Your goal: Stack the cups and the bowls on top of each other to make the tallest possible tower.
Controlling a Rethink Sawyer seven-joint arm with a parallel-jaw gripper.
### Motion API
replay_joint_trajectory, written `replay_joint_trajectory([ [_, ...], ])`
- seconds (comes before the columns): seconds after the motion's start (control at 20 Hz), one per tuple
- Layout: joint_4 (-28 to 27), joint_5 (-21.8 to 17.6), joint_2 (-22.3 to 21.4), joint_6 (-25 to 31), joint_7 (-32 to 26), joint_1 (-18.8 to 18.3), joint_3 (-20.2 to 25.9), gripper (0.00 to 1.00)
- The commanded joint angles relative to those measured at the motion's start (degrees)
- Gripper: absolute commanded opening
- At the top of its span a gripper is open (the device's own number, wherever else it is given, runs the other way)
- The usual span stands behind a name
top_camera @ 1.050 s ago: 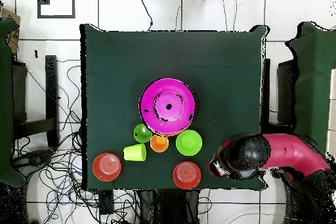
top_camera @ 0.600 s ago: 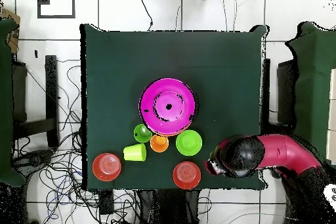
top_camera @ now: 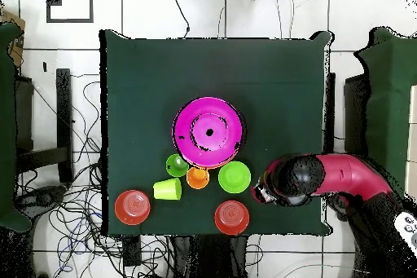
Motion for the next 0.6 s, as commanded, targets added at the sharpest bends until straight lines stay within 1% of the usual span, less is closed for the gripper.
replay_joint_trajectory([
  [0.05, -8.34, 0.26, 6.49, -5.82, 9.37, 5.26, -4.09, 1.0],
  [0.2, -9.8, 0.49, 9.28, -8.12, 10.24, 5.5, -5.25, 1.0],
  [0.3, -9.97, 0.83, 9.84, -8.35, 11.28, 6.78, -5.94, 1.0],
  [0.45, -8.73, 2.54, 9.17, -8.14, 12.55, 8.68, -6.44, 1.0],
  [0.6, -7.42, 3.33, 8.35, -8.84, 12.95, 9.66, -7.15, 1.0],
])
